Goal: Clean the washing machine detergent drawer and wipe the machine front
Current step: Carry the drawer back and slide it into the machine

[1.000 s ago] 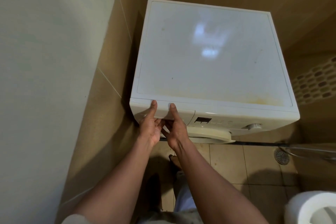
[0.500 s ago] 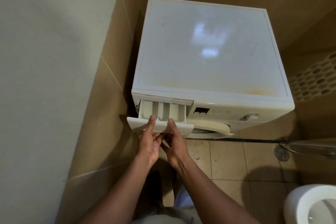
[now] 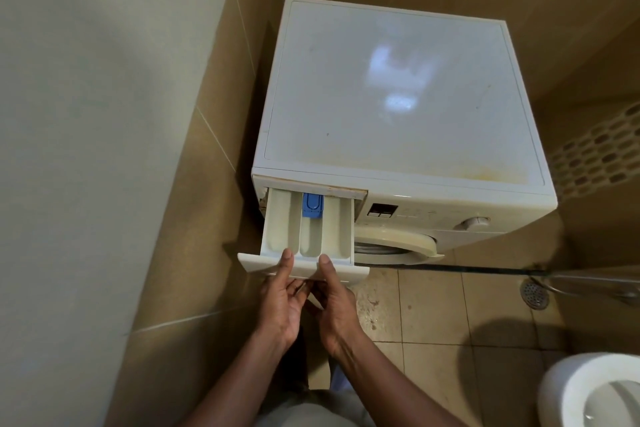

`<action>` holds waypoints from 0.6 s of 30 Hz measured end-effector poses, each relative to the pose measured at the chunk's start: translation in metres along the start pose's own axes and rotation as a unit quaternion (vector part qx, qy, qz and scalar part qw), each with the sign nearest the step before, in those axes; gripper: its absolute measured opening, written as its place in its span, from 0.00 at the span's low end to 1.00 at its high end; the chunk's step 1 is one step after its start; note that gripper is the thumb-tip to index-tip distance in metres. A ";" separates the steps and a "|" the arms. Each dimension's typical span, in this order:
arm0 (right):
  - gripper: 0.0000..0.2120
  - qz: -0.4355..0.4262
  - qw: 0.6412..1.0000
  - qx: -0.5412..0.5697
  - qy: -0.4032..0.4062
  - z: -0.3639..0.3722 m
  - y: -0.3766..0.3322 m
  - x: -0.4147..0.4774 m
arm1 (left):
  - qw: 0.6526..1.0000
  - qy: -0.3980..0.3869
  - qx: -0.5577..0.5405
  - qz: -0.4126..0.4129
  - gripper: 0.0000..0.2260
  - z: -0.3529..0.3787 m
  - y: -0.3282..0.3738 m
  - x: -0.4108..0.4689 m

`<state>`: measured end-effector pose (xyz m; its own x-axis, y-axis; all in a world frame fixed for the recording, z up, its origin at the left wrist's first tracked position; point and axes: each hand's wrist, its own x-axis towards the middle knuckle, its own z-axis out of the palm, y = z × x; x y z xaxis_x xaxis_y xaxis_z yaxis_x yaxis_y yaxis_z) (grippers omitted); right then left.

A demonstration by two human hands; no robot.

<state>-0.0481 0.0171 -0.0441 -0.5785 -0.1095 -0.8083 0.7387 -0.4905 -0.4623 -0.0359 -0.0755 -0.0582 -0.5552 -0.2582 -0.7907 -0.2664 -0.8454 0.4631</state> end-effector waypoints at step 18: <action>0.27 -0.016 0.998 -0.057 -0.017 0.053 -0.070 0.071 | 0.999 -0.035 0.021 0.024 0.32 0.078 0.050 0.063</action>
<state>-0.1590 -0.0027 -0.0500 -0.6127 -0.1259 -0.7802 0.7528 -0.3936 -0.5277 -0.1457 -0.0972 -0.0538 -0.6218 -0.2624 -0.7379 -0.2710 -0.8119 0.5170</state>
